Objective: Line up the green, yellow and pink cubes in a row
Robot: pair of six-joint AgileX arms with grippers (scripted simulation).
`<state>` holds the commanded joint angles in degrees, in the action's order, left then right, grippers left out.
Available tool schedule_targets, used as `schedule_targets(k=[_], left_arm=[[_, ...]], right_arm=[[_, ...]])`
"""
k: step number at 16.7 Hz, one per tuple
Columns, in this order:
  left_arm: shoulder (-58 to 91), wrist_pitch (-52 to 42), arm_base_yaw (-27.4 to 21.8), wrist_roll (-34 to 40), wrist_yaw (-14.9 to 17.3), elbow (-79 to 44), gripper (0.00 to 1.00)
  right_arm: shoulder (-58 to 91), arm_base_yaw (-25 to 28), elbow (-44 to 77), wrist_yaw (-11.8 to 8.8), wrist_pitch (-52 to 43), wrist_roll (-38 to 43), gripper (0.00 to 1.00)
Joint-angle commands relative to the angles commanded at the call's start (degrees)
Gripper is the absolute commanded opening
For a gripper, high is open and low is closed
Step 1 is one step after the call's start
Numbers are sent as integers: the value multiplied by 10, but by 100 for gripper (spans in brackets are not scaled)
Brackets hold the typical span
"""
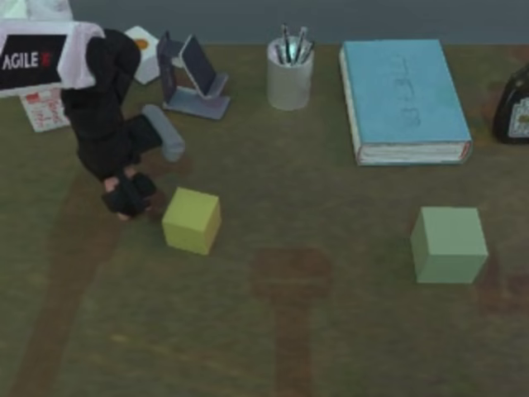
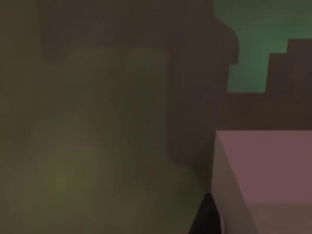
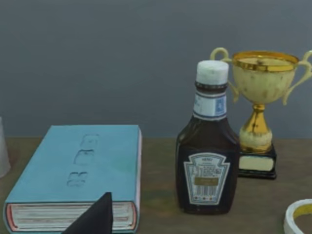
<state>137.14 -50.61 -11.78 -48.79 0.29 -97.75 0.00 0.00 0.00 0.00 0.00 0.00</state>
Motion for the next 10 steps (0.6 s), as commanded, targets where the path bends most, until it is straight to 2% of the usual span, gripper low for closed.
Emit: schedule_targets(k=[4, 10], left_arm=[[-24, -24, 1, 7, 8, -9, 0], [-64, -134, 10, 8, 8, -74, 0]], right_arm=[[0, 0, 0, 0, 0, 0, 100], [0, 0, 0, 0, 0, 0, 100]])
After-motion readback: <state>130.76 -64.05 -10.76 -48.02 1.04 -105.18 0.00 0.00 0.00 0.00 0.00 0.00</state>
